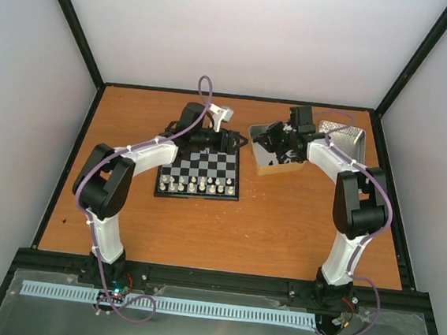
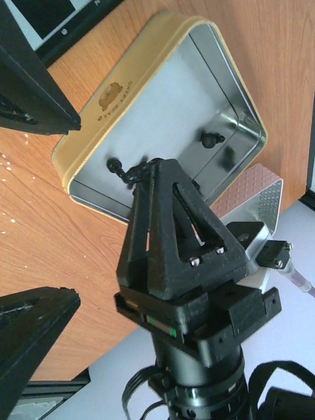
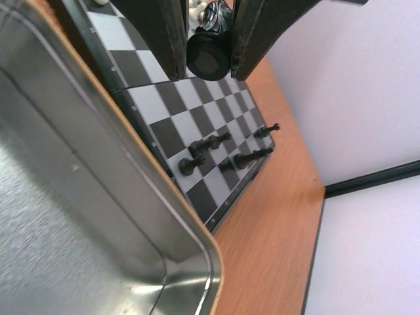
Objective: Set up the chess pieces on the board
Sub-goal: Place the chess piece on the chessboard.
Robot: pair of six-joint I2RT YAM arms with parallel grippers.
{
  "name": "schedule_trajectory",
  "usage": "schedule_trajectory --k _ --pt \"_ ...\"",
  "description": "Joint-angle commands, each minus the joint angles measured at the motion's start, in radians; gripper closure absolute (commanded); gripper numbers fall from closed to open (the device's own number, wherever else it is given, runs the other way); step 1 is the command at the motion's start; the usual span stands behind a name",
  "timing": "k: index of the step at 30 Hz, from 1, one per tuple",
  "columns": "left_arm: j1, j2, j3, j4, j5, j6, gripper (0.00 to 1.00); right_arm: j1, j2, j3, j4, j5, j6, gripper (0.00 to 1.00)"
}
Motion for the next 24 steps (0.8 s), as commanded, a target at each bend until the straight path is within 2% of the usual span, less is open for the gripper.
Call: schedule_trajectory --k 1,8,24 --pt "-0.002 0.061 0.068 0.090 0.076 -0.078 0.37 0.017 -0.053 -0.025 0.128 -0.074 0.124 0.86" --pt "-0.003 0.098 0.088 0.107 0.069 -0.137 0.48 0.041 -0.046 -0.026 0.175 -0.103 0.157 0.85" --pt "-0.003 0.136 0.136 0.059 0.010 -0.175 0.72 0.052 -0.025 0.024 0.128 -0.114 0.088 0.85"
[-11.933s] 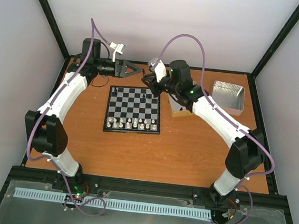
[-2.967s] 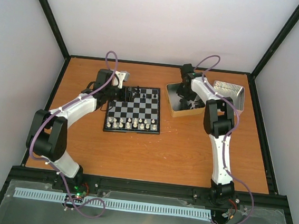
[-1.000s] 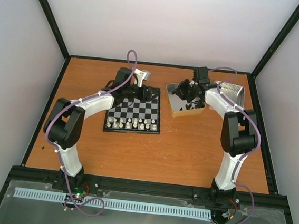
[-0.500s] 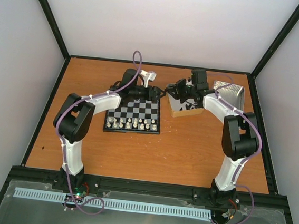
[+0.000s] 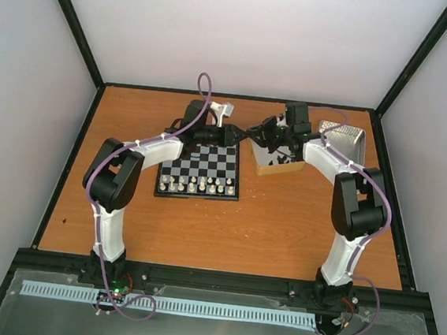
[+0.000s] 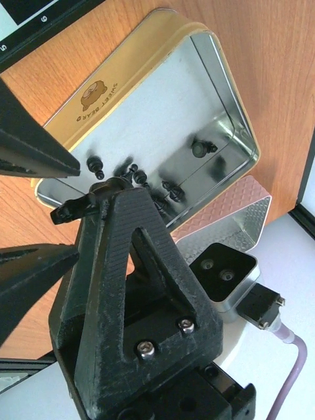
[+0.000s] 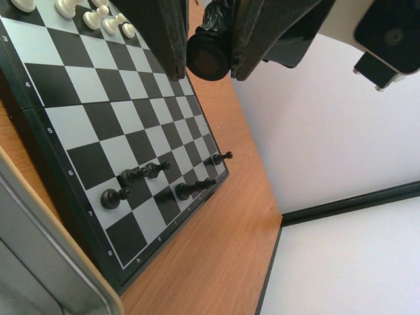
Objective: Set up the chess pieces on the board
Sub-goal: Place the chess piece on the chessboard.
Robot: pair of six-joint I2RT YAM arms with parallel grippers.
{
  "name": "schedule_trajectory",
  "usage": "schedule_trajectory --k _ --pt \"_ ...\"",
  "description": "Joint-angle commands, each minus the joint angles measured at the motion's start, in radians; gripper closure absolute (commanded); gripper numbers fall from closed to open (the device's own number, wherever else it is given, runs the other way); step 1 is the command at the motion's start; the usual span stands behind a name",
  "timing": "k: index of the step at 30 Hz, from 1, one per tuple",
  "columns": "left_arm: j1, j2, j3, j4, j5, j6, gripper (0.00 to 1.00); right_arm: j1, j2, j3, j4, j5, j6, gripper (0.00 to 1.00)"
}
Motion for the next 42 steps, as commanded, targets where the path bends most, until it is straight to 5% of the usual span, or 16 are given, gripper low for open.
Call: schedule_trajectory --k 1,23,33,37,42 --pt "-0.002 0.021 0.046 0.001 0.001 0.002 0.72 0.010 -0.008 0.037 -0.007 -0.024 -0.025 0.85" --pt "-0.002 -0.019 -0.007 0.056 0.021 0.064 0.78 0.011 0.019 0.052 -0.041 -0.077 -0.119 0.86" --pt "-0.001 -0.034 -0.008 0.017 -0.047 0.099 0.98 0.014 0.026 0.051 -0.054 -0.077 -0.134 0.85" --pt "-0.001 -0.043 0.017 -0.074 -0.066 0.138 0.99 0.013 0.028 0.069 -0.080 -0.059 -0.160 0.76" --pt "0.001 -0.062 0.069 -0.314 -0.110 0.253 0.99 0.007 0.046 0.140 -0.152 -0.015 -0.227 0.53"
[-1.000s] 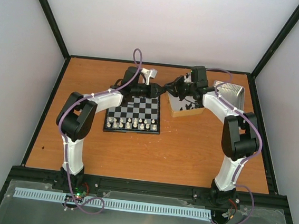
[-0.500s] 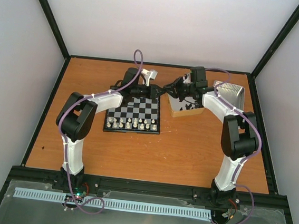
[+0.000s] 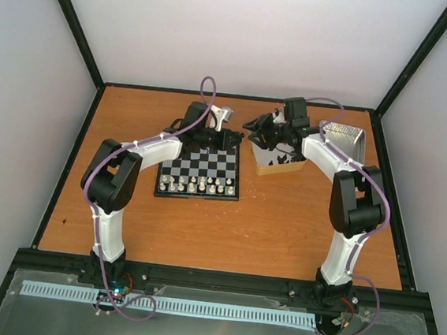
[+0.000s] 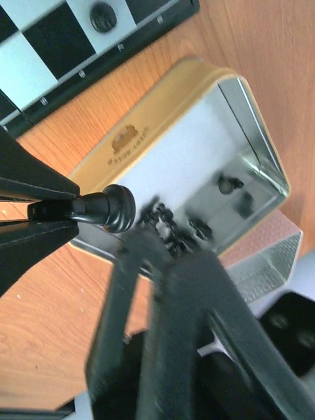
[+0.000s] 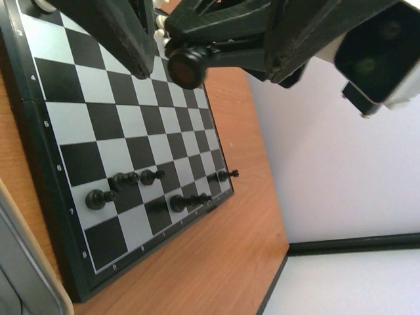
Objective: Set up the chess pieces on the board
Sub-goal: Place the chess piece on the chessboard.
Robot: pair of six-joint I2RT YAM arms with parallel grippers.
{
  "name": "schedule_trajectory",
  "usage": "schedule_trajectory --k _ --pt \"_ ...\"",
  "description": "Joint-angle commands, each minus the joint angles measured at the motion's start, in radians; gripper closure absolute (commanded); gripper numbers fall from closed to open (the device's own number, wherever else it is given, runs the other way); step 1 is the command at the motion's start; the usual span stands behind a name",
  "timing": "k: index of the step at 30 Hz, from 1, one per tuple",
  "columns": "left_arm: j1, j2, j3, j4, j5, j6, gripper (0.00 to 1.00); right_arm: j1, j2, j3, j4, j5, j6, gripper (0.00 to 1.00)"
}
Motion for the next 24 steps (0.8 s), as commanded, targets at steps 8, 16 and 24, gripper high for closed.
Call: schedule_trajectory --k 8,16,24 --pt "0.043 -0.074 0.238 -0.816 -0.316 0.310 0.99 -0.020 0.009 0.156 -0.259 0.212 -0.231 0.48" --pt "0.167 -0.056 0.281 -1.031 -0.432 0.328 0.99 -0.020 0.001 0.157 -0.328 0.307 -0.286 0.49" --pt "0.201 0.154 0.485 -1.109 -0.585 0.343 0.99 -0.021 -0.003 0.144 -0.349 0.332 -0.299 0.50"
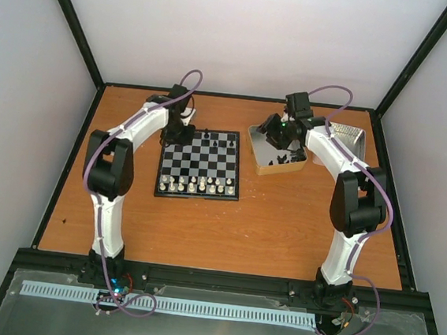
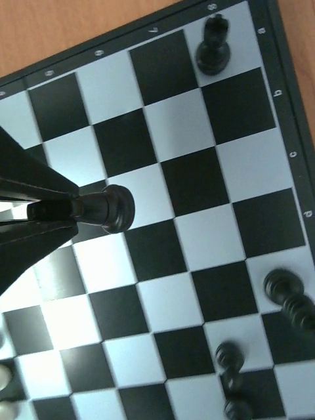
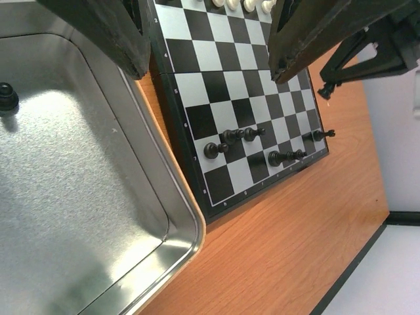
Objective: Set up the chess pieces on the board
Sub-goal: Place the chess piece on the chessboard.
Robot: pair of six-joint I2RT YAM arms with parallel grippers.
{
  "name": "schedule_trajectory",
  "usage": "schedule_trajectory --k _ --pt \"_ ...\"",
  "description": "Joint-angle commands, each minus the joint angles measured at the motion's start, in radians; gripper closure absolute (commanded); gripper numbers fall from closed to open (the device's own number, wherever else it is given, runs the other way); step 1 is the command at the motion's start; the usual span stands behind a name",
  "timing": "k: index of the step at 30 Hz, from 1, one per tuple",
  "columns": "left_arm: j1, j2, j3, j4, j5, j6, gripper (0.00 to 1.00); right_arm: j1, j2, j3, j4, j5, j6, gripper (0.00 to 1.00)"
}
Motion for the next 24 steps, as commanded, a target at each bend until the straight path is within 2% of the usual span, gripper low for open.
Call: schedule_trajectory --k 1,6,10,24 --pt "0.019 0.104 0.137 -0.070 -0.078 0.026 0.99 0.000 -0.015 -0.001 -0.030 0.045 -0.030 0.50" --pt "0.025 0.227 0.313 -0.135 -0.115 0.027 0.99 -0.001 -0.024 -0.010 -0.039 0.058 -0.040 0.50" --pt "0.028 0.282 0.391 -0.160 -0.143 0.021 0.98 -0.004 -0.024 -0.010 -0.041 0.064 -0.046 0.50" --pt "0.051 0.300 0.348 -0.172 -0.158 0.024 0.96 -0.018 0.009 0.013 -0.048 0.048 -0.051 0.51"
